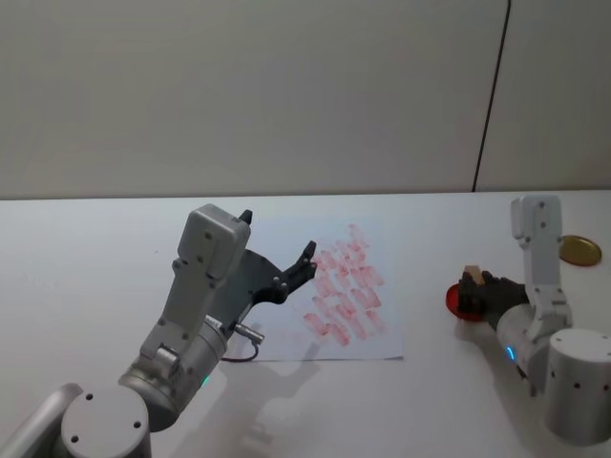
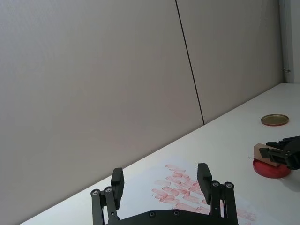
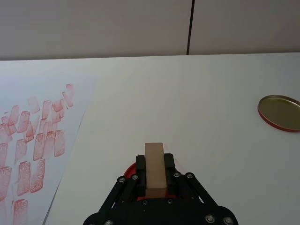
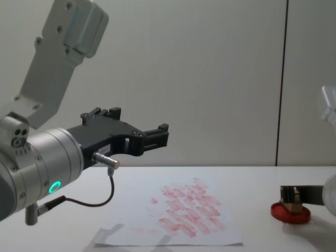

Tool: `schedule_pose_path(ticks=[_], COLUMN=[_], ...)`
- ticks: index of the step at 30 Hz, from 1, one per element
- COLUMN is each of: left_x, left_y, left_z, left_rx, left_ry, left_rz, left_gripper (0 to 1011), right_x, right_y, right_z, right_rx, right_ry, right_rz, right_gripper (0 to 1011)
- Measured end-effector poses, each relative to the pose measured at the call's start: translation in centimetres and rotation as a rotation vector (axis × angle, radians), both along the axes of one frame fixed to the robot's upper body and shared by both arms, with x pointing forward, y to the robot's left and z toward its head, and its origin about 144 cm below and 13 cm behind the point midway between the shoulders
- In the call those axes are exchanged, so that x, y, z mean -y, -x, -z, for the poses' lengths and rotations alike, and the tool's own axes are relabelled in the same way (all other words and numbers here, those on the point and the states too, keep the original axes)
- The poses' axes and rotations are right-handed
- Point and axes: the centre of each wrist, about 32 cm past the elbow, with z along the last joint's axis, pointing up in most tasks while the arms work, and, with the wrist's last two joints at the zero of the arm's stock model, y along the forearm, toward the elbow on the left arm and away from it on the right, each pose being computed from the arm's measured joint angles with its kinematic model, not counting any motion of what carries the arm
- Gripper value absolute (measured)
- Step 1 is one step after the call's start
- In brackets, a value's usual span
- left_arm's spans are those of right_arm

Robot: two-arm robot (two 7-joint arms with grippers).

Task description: Use the one hand to pick up the stamp and affix it onto the A4 paper.

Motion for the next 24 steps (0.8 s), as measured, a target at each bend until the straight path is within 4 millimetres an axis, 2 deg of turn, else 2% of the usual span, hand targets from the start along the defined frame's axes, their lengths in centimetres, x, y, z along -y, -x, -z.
schedule_pose_path(ticks=[13,24], left_x=[0.0,0.0], left_y=[0.0,0.0], left_z=[0.0,0.0], left_rx=[0.000,0.000], left_ry=[0.000,0.000], left_rz=[0.000,0.000], left_gripper=[993,993], right_x=[-0.1,-0.4], right_y=[-0.2,0.2], right_z=[-0.4,-2.3], right_rx=[0.007,0.100], right_ry=[-0.001,-0.003], right_rz=[0.015,0.003], right_gripper=[219,219])
